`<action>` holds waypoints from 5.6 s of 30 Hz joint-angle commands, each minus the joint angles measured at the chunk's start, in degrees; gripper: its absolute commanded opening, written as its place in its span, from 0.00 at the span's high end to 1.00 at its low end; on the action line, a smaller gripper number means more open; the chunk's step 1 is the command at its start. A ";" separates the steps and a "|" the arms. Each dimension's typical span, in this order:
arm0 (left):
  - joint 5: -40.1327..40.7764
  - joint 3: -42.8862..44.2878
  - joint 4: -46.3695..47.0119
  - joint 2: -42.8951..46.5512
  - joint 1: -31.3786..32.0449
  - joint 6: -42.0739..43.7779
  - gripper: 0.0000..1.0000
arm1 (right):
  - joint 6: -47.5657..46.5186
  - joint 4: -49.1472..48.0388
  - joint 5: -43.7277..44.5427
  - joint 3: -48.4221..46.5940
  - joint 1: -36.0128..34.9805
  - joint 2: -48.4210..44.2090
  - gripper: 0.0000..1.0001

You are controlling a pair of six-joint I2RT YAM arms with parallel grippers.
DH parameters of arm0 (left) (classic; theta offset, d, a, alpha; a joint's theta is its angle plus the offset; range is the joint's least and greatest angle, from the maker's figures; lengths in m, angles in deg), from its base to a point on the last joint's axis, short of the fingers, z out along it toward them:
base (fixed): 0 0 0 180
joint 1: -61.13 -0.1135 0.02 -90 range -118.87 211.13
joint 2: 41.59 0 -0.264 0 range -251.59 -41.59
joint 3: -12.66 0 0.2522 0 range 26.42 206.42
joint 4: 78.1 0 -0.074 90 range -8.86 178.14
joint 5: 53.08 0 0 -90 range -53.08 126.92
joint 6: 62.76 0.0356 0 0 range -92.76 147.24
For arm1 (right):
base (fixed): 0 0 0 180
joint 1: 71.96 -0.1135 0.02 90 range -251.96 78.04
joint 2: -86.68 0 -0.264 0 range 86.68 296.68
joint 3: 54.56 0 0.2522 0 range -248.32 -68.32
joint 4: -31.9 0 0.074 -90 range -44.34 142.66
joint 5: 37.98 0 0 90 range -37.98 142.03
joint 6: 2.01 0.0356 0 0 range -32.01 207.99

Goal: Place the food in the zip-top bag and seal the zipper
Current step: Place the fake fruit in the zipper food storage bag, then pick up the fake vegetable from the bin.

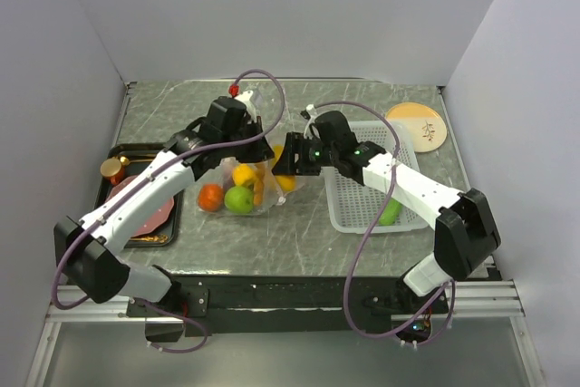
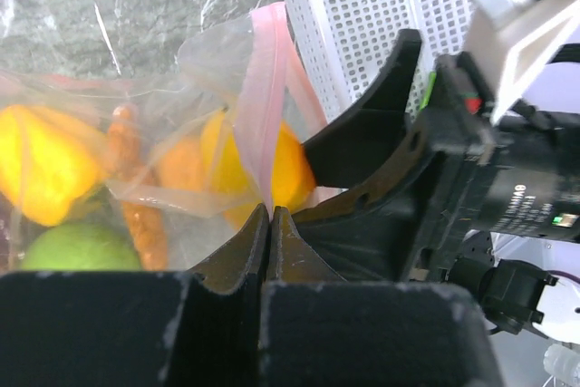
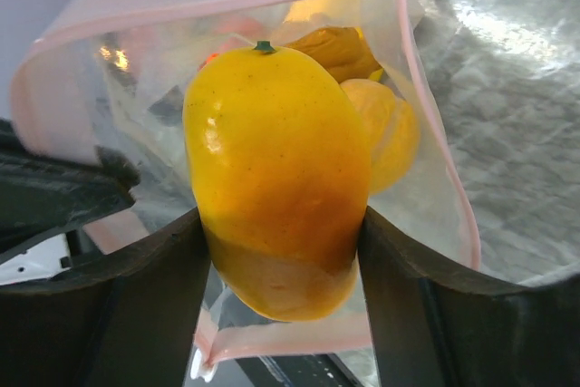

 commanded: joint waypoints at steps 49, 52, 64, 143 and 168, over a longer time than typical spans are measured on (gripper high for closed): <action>2.04 -0.44 3.11 3.24 -0.29 -0.89 0.99 | 15.78 31.07 47.87 14.22 15.59 -18.40 0.00; 1.52 -1.14 3.02 2.97 -0.29 -0.98 0.99 | 17.10 31.94 49.72 15.37 17.26 -18.23 0.04; 1.52 -1.76 3.11 2.97 -0.29 -0.28 0.99 | 12.63 23.17 45.43 21.16 25.42 -14.80 0.05; -0.06 -1.50 3.20 1.66 -0.29 -0.72 0.99 | -4.43 8.83 17.73 13.70 27.37 -2.93 0.72; -0.59 -1.50 3.64 1.57 -0.29 -0.89 0.99 | -1.88 6.98 6.13 10.46 26.15 -23.32 0.84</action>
